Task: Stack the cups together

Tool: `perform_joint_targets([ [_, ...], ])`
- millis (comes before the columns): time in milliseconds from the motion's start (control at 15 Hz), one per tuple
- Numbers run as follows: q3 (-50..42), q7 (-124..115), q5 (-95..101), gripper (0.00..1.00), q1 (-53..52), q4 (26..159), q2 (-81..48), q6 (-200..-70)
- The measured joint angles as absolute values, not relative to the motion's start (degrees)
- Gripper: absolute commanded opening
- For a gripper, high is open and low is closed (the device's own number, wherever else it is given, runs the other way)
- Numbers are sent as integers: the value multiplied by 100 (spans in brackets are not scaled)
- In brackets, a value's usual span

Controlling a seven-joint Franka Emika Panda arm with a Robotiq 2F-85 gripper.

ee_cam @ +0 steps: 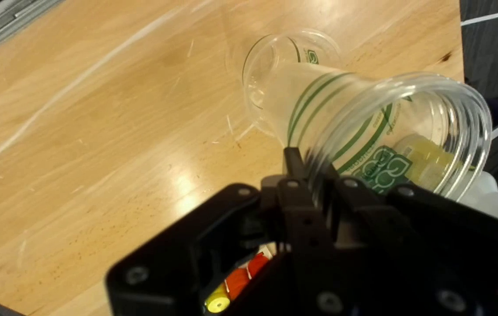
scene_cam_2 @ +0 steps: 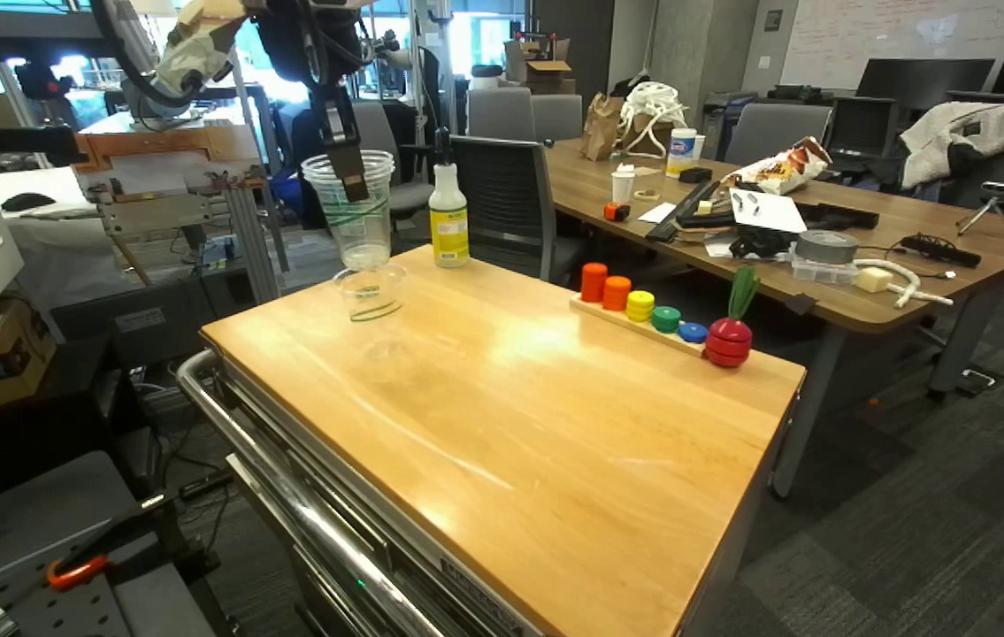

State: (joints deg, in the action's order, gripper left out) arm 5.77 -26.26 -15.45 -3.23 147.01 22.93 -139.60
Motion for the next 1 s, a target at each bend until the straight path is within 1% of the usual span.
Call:
perform_joint_targets([
  [333,547,-2253,-2008,2,-429,14723,2167,-13881],
  [1000,599,-2159,-1959,2,-433,14725,1786,-14094],
])
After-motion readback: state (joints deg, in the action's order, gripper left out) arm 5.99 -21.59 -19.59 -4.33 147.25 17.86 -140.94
